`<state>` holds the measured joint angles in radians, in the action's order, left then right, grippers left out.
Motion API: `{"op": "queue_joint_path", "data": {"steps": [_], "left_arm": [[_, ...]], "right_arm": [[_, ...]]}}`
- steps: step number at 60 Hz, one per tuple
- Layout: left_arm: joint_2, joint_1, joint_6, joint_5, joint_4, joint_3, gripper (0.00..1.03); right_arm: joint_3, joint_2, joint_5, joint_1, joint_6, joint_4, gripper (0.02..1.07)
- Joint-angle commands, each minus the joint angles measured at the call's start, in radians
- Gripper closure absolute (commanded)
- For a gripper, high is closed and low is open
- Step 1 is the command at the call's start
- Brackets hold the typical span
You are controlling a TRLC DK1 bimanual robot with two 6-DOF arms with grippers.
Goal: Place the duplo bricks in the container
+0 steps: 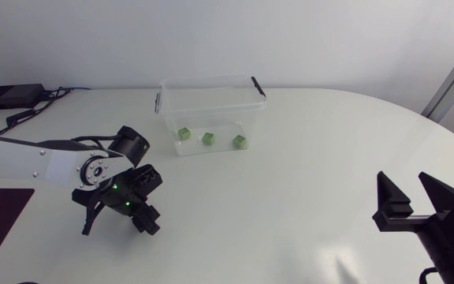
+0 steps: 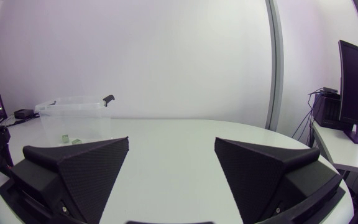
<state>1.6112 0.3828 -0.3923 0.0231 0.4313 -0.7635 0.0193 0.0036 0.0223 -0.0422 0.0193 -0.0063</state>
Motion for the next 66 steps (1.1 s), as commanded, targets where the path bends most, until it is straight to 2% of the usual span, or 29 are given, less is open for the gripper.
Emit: {"op": "queue_joint_path", "data": {"steps": [1,15,22,24,27,29,37,42,45,47,48,51,52,57,62,66], "left_arm": [[-0.056,0.025,0.012,-0.008,-0.005,0.027,0.71],[-0.168,0.045,0.010,-0.003,0.000,0.052,0.75],[-0.177,-0.022,0.030,-0.002,0.061,0.007,0.72],[-0.171,-0.051,0.033,-0.003,0.069,0.001,0.63],[-0.158,-0.074,0.032,-0.003,0.086,-0.003,0.38],[-0.152,-0.079,0.029,-0.003,0.096,-0.002,0.34],[-0.154,-0.079,0.030,-0.003,0.099,0.009,0.35],[-0.154,-0.076,0.035,-0.003,0.098,-0.010,0.55],[-0.145,-0.076,0.041,-0.003,0.099,-0.026,0.54],[-0.140,-0.074,0.047,-0.003,0.110,-0.034,0.48],[-0.140,-0.074,0.049,-0.003,0.119,-0.037,0.40],[-0.143,-0.076,0.044,0.001,0.133,-0.037,0.05],[-0.146,-0.076,0.044,0.003,0.133,-0.037,0.03],[-0.165,-0.099,0.020,0.008,0.133,-0.031,0.03],[-0.142,-0.153,0.021,0.009,0.130,-0.046,0.03],[-0.111,-0.176,0.032,0.037,0.130,-0.043,0.03]], "right_arm": [[-0.019,-0.010,-0.005,-0.001,0.021,0.000,0.07],[-0.019,-0.010,-0.005,-0.001,0.021,0.000,0.07],[-0.019,-0.010,-0.005,-0.001,0.021,0.000,0.07],[-0.019,-0.010,-0.005,-0.001,0.021,0.000,0.07],[-0.019,-0.010,-0.005,-0.001,0.021,0.000,0.07],[-0.019,-0.010,-0.005,-0.001,0.021,0.000,0.07],[-0.019,-0.010,-0.005,-0.001,0.021,0.000,0.07],[-0.019,-0.010,-0.005,-0.001,0.021,0.000,0.07],[-0.019,-0.010,-0.005,-0.001,0.021,0.000,0.07],[-0.019,-0.010,-0.005,-0.001,0.021,0.000,0.07],[-0.019,-0.010,-0.005,-0.001,0.021,0.000,0.07],[-0.019,-0.010,-0.005,-0.001,0.021,0.000,0.07],[-0.019,-0.010,-0.005,-0.001,0.021,0.000,0.07],[-0.019,-0.010,-0.005,-0.001,0.021,0.000,0.07],[-0.019,-0.010,-0.005,-0.001,0.021,0.000,0.07],[-0.019,-0.010,-0.005,-0.001,0.021,0.000,0.07]]}}
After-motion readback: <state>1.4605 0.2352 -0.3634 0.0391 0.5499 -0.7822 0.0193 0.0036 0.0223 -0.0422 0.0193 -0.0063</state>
